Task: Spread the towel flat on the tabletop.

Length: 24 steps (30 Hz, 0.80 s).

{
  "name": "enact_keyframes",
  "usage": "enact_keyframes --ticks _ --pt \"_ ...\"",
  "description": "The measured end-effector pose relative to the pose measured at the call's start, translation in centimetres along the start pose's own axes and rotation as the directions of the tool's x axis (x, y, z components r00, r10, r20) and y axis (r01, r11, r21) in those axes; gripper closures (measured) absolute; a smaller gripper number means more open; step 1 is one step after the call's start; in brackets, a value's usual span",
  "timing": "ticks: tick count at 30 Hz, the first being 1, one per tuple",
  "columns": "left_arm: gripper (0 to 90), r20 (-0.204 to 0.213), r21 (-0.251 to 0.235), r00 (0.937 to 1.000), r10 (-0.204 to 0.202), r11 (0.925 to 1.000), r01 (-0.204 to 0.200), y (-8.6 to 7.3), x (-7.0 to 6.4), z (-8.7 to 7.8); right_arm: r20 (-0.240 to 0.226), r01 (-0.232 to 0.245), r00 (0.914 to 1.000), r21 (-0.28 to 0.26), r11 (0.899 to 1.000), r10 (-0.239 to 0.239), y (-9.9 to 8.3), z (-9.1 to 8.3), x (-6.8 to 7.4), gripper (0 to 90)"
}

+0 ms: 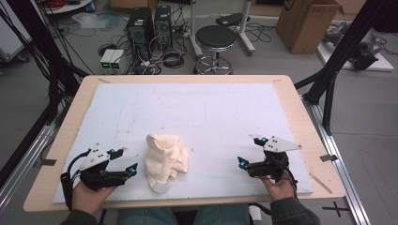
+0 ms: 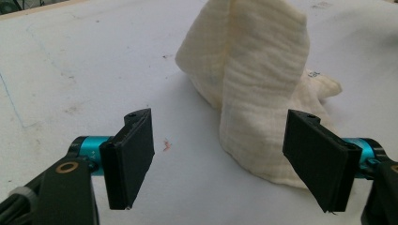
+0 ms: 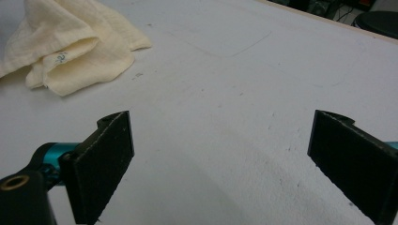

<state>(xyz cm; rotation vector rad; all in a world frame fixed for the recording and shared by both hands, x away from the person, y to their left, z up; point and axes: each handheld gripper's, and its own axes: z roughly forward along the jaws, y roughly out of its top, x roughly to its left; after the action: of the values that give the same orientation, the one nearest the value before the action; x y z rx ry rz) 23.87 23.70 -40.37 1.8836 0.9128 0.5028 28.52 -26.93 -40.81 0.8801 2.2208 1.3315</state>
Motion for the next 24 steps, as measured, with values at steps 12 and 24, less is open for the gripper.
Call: enact_keyframes --ticks 12,24 --pt "25.6 0.007 0.0 1.0 0.002 1.0 -0.002 0.17 0.17 0.34 -0.002 -0.004 1.0 -0.007 1.0 0.004 -0.11 -0.15 -0.17 6.5" --pt "25.4 0.017 -0.013 0.9998 0.012 0.9998 -0.012 0.26 0.06 0.15 0.005 0.003 1.0 -0.021 1.0 -0.003 -0.05 -0.55 0.09 6.5"
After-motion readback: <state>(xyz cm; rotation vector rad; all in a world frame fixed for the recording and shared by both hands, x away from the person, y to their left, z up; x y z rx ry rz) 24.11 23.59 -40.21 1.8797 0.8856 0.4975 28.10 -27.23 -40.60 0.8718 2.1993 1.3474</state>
